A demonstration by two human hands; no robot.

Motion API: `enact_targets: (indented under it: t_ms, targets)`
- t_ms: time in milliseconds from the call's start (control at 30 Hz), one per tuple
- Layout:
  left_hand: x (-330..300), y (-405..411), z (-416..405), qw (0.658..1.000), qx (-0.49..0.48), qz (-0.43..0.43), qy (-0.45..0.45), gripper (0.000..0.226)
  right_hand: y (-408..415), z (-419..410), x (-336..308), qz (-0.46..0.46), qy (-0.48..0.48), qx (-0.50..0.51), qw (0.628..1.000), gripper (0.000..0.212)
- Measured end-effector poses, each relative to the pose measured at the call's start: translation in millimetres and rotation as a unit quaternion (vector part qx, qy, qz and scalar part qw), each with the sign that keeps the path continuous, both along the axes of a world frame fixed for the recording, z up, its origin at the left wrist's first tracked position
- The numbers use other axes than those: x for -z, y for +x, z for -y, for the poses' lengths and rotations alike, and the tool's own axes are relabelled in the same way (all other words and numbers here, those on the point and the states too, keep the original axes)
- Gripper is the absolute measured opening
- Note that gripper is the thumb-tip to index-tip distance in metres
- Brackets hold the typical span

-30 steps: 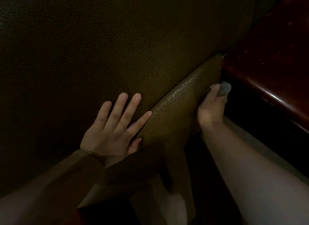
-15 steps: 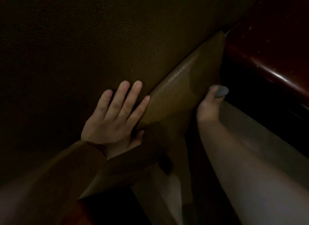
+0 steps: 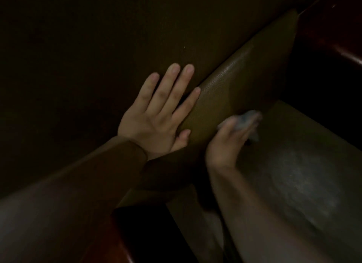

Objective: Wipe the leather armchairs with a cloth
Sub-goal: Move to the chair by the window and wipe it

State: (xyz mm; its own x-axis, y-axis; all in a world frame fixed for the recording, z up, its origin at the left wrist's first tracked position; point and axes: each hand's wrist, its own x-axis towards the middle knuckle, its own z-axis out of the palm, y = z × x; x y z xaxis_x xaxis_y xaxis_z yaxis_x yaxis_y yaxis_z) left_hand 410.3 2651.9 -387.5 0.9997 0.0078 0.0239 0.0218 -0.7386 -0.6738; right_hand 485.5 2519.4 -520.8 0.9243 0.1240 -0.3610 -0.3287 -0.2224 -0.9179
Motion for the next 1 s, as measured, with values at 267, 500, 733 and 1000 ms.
enact_targets:
  t_ms: [267,500,733,1000]
  targets:
    - [-10,-6,27,0.999,-0.040,0.010,0.005,0.077,-77,19,8,0.019,-0.097,-0.155,0.983,0.085]
    - [45,-223,87,0.949,-0.240,0.070,-0.191,0.075,-117,18,-26,-0.025,-0.045,-0.153,0.987,0.080]
    - [64,-246,74,0.911,-0.247,0.181,-0.275,0.070,-160,20,-13,-0.097,-0.066,-0.143,0.983,0.079]
    - [68,-251,79,0.897,-0.250,0.185,-0.315,0.078,-230,19,-21,-0.209,-0.035,-0.212,0.954,0.087]
